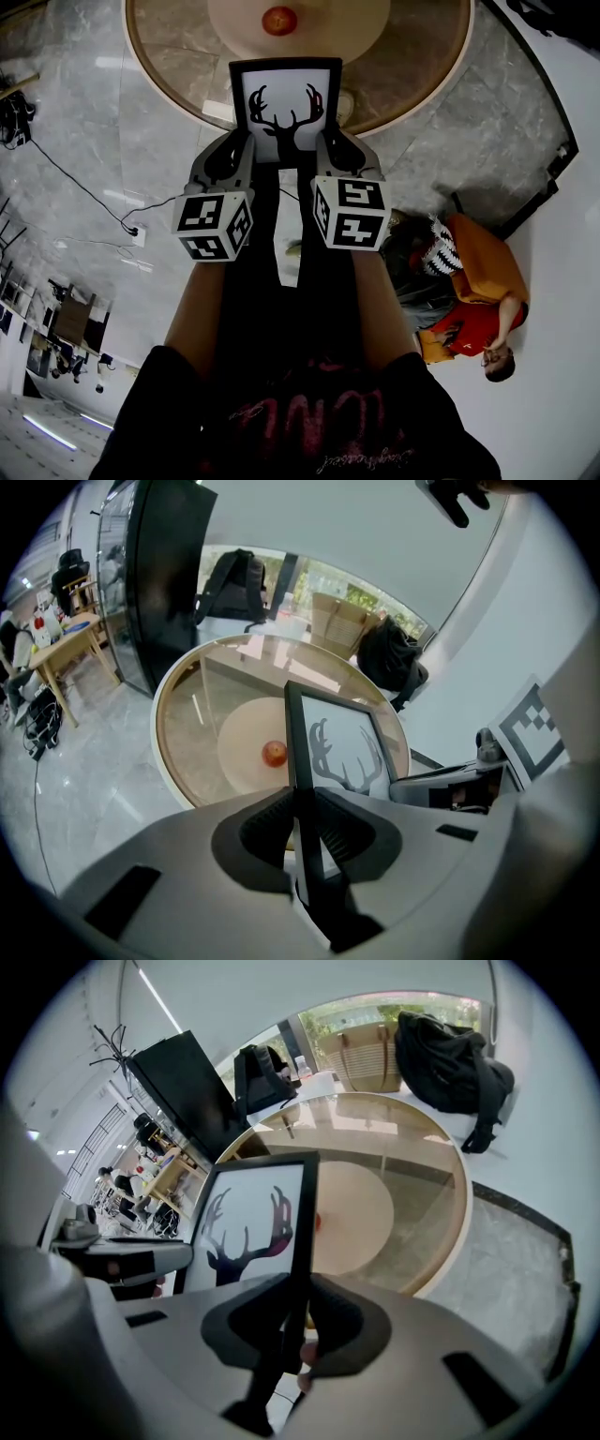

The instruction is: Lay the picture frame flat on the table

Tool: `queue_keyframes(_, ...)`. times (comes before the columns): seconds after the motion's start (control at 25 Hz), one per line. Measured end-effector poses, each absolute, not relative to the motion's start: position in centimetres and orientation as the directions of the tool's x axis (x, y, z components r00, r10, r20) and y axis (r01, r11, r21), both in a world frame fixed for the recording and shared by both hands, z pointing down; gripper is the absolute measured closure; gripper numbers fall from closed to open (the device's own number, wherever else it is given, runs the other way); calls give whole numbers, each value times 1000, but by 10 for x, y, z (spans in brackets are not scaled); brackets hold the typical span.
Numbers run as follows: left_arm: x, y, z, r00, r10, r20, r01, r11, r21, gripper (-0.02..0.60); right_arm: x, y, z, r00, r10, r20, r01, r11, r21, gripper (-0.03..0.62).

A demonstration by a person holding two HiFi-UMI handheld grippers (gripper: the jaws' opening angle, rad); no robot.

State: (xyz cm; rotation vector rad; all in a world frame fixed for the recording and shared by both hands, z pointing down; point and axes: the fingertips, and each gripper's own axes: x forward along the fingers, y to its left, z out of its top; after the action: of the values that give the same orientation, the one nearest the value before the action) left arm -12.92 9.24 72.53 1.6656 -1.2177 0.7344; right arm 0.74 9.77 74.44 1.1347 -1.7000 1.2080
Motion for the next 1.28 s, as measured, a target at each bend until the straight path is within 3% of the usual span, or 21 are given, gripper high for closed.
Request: queue_keyframes(1.28, -113, 73, 781, 299, -345, 890, -954, -80, 290, 511, 23, 86, 786, -280, -194, 940, -956, 141, -255, 513)
